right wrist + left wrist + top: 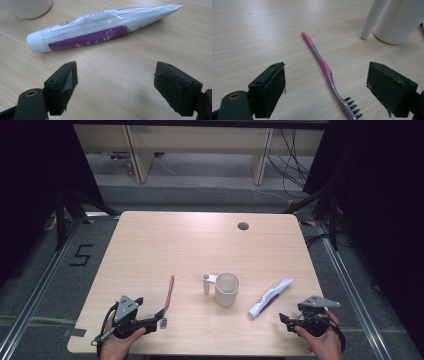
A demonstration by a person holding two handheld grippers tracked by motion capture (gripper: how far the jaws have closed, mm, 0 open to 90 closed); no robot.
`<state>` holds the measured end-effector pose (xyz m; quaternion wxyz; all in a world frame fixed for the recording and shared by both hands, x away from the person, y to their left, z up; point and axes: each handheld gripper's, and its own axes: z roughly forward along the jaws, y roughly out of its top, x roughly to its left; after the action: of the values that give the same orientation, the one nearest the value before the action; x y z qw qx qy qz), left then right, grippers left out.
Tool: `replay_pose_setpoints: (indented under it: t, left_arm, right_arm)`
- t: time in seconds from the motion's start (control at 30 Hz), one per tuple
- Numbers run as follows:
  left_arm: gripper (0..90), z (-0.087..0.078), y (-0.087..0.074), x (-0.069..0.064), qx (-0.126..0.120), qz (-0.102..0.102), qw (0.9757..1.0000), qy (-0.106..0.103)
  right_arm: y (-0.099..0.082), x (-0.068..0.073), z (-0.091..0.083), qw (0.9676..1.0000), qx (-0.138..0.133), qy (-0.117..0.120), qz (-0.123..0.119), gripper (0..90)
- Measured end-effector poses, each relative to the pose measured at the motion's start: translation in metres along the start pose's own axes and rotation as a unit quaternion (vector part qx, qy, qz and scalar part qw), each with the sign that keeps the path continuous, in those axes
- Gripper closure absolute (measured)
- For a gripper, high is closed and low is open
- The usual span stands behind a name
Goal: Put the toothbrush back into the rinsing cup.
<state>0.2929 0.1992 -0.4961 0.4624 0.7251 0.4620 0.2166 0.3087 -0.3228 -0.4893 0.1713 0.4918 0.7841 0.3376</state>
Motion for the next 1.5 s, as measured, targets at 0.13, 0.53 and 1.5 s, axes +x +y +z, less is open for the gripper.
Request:
replay_pose_setpoints:
  t: [0.13, 0.53, 1.5]
  left_arm:
    - [16.2, 0.002, 0.004, 0.000, -0.001, 0.009, 0.9999, -0.008]
    - [48.6, 0.024, 0.032, 0.008, 0.010, 0.072, 0.9971, -0.024]
    - [89.4, 0.111, 0.067, 0.016, 0.111, 0.172, 0.9778, -0.046]
  right_arm:
    - [0.000, -0.001, 0.001, 1.0000, -0.001, 0.005, -0.006, 20.3]
    - [0.001, 0.004, 0.002, 0.9999, 0.008, 0.008, 0.009, 21.9]
    - [0.001, -0.001, 0.007, 0.9989, 0.004, 0.016, -0.043, 23.5]
